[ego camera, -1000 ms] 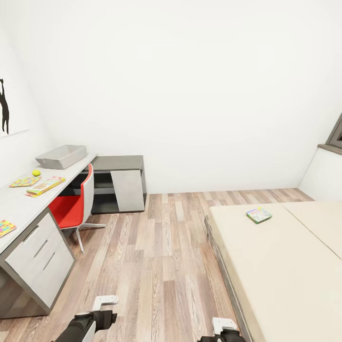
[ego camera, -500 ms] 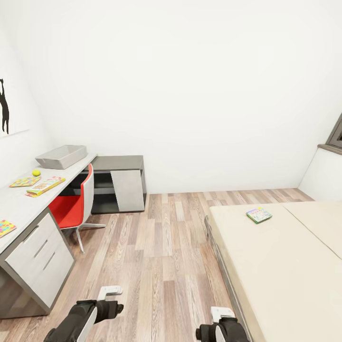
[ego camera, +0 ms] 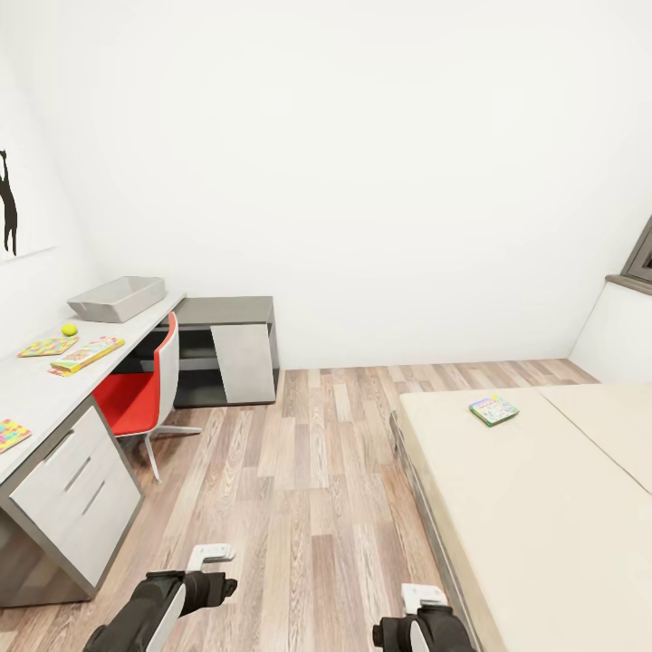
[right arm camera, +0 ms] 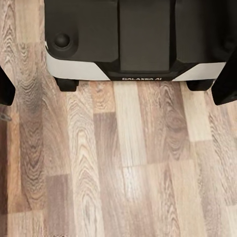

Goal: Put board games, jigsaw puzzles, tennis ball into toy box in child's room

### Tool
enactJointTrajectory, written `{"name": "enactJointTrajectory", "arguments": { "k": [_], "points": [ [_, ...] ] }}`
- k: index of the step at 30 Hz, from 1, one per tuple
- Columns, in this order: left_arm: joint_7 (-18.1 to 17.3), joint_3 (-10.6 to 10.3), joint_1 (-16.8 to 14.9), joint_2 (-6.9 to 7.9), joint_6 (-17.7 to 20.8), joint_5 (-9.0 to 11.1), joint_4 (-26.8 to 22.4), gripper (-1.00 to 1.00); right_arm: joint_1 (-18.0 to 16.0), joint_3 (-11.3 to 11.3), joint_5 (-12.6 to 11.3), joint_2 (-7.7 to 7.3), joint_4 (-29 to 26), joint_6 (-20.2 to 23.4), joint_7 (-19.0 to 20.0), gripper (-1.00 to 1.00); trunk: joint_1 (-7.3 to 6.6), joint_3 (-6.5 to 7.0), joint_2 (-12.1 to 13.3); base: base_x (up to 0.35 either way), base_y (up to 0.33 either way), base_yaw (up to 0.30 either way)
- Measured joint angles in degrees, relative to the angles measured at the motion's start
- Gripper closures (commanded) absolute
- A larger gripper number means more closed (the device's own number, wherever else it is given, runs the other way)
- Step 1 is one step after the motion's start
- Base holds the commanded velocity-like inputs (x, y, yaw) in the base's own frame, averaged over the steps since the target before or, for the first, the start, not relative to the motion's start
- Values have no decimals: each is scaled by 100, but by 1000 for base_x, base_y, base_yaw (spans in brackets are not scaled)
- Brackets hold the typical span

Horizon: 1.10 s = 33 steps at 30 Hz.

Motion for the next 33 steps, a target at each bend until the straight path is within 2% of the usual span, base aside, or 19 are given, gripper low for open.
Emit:
{"name": "enactJointTrajectory", "arguments": {
  "k": [8, 24, 33],
  "points": [
    [-1, -1, 0, -1, -9, 0, 1, -100, 2, 2, 1, 0, 13, -208, -8, -100, 0, 0, 0, 0, -153, 0],
    [7, 1, 0, -9, -8, 0, -1, -100, 2, 1, -2, 0, 16, -265, -5, -100, 0, 0, 0, 0, -28, 0],
    [16, 6, 0, -8, -4, 0, 0, -100, 2, -2, -3, 0, 15, -275, -9, -100, 0, 0, 1, 0, -144, 0]
  ]
}}
